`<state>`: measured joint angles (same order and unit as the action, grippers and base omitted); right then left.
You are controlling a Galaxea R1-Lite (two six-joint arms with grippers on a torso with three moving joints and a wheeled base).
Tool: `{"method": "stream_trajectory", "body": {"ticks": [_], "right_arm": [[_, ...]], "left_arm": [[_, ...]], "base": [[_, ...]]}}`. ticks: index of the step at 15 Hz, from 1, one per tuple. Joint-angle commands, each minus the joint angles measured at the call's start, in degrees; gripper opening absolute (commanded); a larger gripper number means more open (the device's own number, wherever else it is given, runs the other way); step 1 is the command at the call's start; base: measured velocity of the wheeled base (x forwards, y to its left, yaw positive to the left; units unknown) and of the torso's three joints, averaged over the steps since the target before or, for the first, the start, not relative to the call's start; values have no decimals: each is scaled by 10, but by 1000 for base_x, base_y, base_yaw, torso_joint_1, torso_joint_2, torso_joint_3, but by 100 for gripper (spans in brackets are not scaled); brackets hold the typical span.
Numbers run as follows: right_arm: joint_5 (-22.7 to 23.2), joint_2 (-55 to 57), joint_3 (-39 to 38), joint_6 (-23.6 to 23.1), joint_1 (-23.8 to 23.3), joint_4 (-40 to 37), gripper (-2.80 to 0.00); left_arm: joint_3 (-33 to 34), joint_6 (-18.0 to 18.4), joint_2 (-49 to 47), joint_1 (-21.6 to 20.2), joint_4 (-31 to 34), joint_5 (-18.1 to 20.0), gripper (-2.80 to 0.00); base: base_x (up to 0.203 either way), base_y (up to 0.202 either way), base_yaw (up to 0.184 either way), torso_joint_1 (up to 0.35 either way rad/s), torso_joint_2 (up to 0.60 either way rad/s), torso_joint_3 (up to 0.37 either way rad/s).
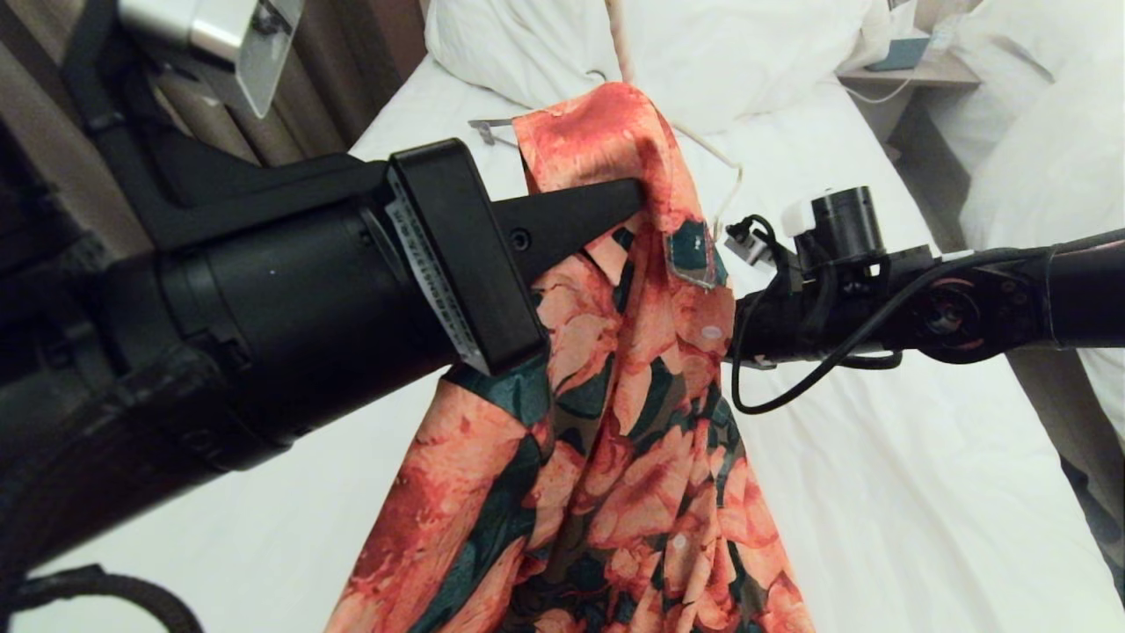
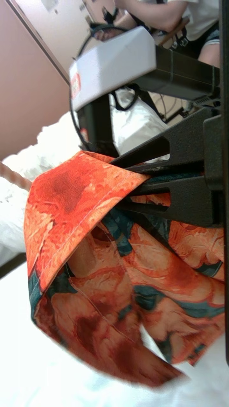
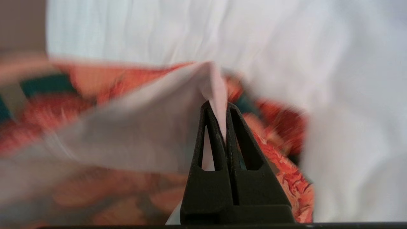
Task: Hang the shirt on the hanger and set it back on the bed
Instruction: Hook the other side of the shirt onto the hanger
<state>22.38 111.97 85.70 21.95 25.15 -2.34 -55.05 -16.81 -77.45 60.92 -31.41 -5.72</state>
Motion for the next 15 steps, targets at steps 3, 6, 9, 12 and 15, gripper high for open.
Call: {"method": "stream_trajectory", "body": {"ticks": [3,6,9,12,15], "right_arm": [[1,-27,0,42,-50,11,-280],[-2,-40,3,83,-73,13,-280],[-22,-44,5,103,-81,31,-280],[-36,-45,7,115,-84,51,-280],[-37,-45,23,114,-83,52,-280]], "left_arm": [[-19,-2,-2,-12,32,-6,-280],[-29,-4,-4,-11,66,-4,-280],[-36,-6,-8,-11,90,-4,-280],[-38,-6,-10,-7,98,-4,-280],[-35,-7,-10,7,99,-4,-280]], "base": [[0,0,0,0,0,0],[0,0,0,0,0,0],[0,0,0,0,0,0],[0,0,0,0,0,0],[0,0,0,0,0,0]]}}
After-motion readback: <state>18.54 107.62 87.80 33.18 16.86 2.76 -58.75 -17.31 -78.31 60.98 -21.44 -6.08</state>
